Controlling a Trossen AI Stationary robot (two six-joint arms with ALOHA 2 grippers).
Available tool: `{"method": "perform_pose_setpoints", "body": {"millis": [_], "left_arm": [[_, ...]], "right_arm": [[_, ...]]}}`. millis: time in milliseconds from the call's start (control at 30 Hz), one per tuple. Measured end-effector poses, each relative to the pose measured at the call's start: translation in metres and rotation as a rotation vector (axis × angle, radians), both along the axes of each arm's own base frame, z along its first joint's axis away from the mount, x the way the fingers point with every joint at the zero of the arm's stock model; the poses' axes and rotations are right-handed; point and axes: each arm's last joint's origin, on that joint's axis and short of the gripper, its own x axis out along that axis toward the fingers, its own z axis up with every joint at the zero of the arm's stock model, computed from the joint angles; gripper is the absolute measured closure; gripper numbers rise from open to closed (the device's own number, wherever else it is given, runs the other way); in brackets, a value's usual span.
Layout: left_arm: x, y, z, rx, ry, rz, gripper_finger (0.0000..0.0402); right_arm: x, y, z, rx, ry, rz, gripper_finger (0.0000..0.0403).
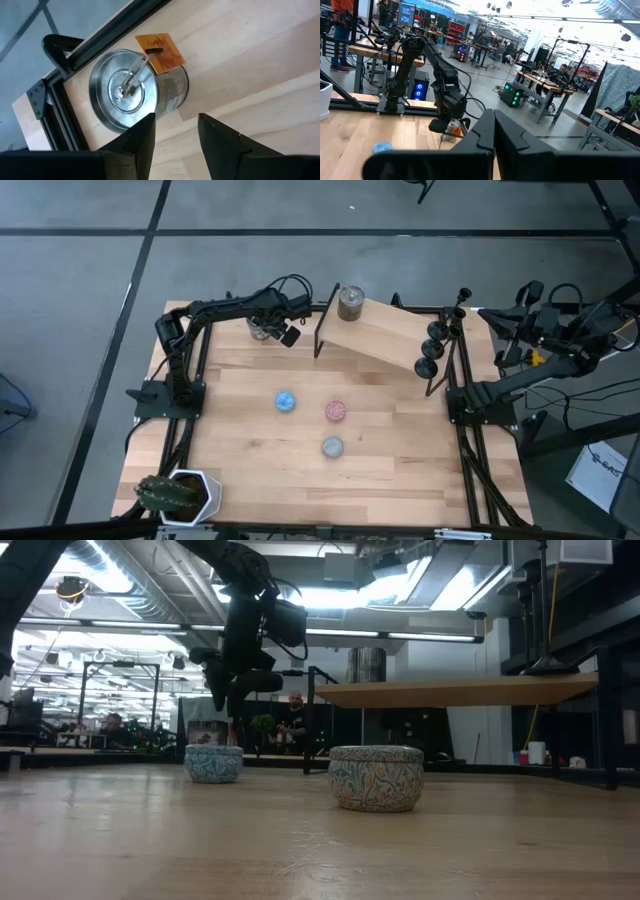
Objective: Pick & Place candle stick holders
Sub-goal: Align the silver scented candle with the other silver scented candle on the shelf
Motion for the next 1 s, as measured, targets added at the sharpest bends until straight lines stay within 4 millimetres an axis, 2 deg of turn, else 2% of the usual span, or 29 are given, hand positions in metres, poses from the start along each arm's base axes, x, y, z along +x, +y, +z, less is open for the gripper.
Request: {"method": "perform_pose_setpoints", "body": {"millis": [367, 533, 600, 700, 867, 1000], "left_arm": [[-0.001, 0.002, 0.0, 0.021, -0.022, 0.049, 0.0258], [0.009, 0.006, 0.003, 0.049, -0.11, -0.023, 0.0258], [0.011, 0.007, 0.009, 0.051, -0.166, -0.052, 0.0258], [0.004, 0.011, 0.021, 0.061, -0.21, -0.045, 0.0258], [-0.017, 0.018, 0.048, 0.124, -0.314, 0.085, 0.0258], [-0.03, 0.024, 0.061, 0.159, -0.376, 0.185, 0.0258]], "right_arm": [[0.0, 0.0, 0.0, 0.0, 0.0, 0.0, 0.0398], [0.0, 0.0, 0.0, 0.0, 0.0, 0.0, 0.0398], [0.0, 0.0, 0.0, 0.0, 0.0, 0.0, 0.0398], [0.0, 0.0, 0.0, 0.0, 0.0, 0.0, 0.0398], [0.0, 0.0, 0.0, 0.0, 0.0, 0.0, 0.0398], [0.0, 0.0, 0.0, 0.0, 0.0, 0.0, 0.0398]]}}
